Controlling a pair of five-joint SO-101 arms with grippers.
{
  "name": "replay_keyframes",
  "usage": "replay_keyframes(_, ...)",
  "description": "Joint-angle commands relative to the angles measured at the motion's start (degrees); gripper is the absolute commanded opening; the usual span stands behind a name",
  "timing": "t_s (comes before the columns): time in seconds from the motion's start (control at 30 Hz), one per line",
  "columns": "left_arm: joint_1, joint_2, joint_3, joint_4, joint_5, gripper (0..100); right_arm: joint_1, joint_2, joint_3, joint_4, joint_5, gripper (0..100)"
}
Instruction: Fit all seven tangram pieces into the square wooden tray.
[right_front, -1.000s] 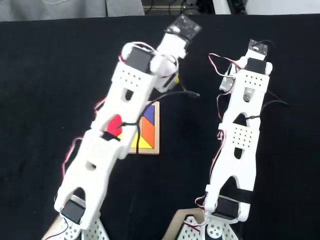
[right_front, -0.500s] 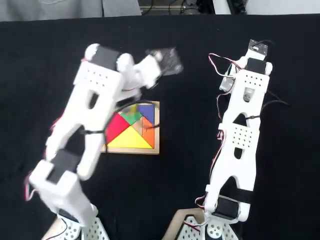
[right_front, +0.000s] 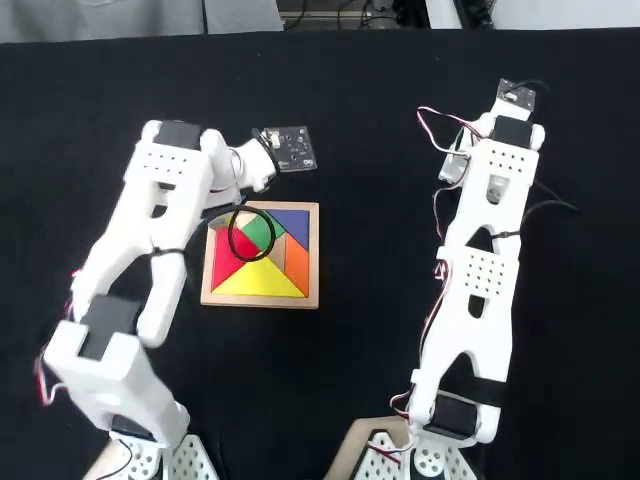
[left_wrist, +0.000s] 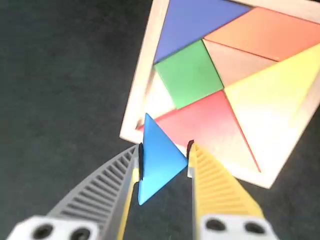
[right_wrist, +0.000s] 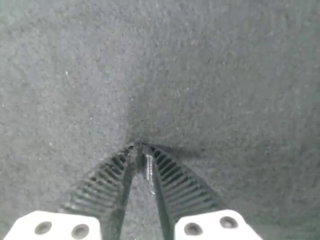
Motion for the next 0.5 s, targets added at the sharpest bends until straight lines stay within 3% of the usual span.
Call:
replay_keyframes(0.0,1.8,4.8,-2.2,-3.8,0.0,15,0.0,-0.7,-2.5,1.2,0.5,1.1)
replay_keyframes(0.47,2.2,15.8,-11.2,-3.9,2.8,15,-0.6,-0.7,-2.6,1.2,2.4,1.1)
